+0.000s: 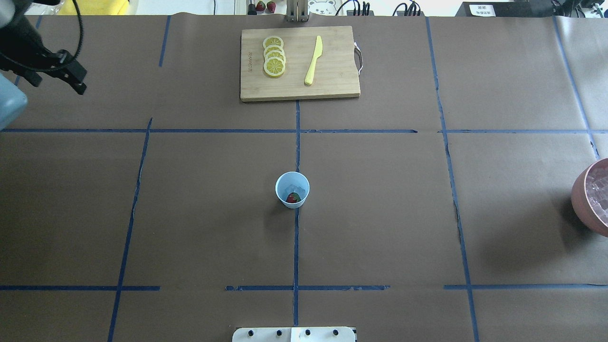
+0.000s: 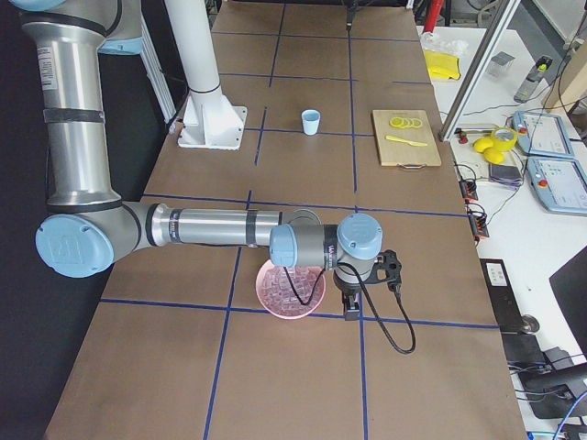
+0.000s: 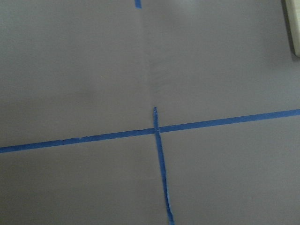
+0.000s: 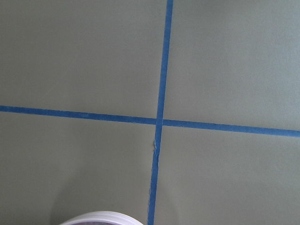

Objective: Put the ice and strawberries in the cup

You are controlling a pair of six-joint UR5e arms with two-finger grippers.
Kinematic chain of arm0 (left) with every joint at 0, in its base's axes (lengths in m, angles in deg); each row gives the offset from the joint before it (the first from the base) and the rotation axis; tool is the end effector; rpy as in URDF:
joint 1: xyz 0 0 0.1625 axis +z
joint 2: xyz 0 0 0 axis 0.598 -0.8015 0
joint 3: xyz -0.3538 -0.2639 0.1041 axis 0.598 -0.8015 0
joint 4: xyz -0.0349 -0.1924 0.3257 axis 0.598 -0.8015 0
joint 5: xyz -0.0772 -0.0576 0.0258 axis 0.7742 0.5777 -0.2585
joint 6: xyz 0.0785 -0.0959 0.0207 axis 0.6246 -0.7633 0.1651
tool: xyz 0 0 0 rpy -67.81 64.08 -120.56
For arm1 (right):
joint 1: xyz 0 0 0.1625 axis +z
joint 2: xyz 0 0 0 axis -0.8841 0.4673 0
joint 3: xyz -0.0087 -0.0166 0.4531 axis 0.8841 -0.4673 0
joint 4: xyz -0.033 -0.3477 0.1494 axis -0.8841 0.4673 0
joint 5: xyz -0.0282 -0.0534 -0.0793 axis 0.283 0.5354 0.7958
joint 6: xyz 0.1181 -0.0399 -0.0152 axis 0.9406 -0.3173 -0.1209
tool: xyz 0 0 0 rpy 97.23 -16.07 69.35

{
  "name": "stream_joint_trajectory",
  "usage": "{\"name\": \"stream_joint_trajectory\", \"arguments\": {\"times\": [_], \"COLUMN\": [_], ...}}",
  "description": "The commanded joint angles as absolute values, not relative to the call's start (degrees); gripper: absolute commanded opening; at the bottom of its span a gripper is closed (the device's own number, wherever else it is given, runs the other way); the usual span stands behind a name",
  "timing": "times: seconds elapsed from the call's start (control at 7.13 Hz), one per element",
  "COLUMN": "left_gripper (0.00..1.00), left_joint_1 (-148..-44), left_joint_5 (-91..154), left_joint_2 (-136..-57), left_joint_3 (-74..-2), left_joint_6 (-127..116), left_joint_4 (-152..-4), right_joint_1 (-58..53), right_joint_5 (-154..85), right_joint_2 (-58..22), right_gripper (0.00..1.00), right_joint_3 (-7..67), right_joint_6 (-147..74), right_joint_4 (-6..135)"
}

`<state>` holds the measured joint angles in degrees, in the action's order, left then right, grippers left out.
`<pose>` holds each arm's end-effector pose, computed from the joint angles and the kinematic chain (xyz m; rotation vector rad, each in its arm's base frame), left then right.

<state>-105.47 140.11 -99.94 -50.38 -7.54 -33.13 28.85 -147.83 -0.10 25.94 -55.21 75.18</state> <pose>0.1651 -0.5679 0.4265 0.0659 0.7598 0.1907 0.0509 -0.4793 0.6884 0.0824 -0.8059 -0.0471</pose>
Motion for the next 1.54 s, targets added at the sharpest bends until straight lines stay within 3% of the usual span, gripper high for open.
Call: {"name": "stream_joint_trajectory", "arguments": {"times": [0.0, 0.84, 1.4], "left_gripper": [1.0, 1.0, 1.0], "left_joint_1": [-113.2, -124.4, -124.4], "left_joint_5": [144.2, 144.5, 144.5], "left_joint_2": [-96.9, -82.9, -82.5], "left_joint_3": [-44.6, -38.3, -37.2], "left_joint_6": [6.1, 20.4, 19.0], "left_joint_4": [-33.3, -41.3, -43.9], "right_joint_1": [28.8, 28.9, 28.8], "right_joint_5": [-147.8, -147.8, -147.8], "right_joint_2": [0.3, 2.5, 2.3], "right_gripper": [0.99, 0.99, 0.99], "right_joint_3": [26.0, 27.8, 27.9], "right_joint_6": [-55.4, -55.6, -55.5], "right_joint_4": [75.2, 75.1, 75.1]}}
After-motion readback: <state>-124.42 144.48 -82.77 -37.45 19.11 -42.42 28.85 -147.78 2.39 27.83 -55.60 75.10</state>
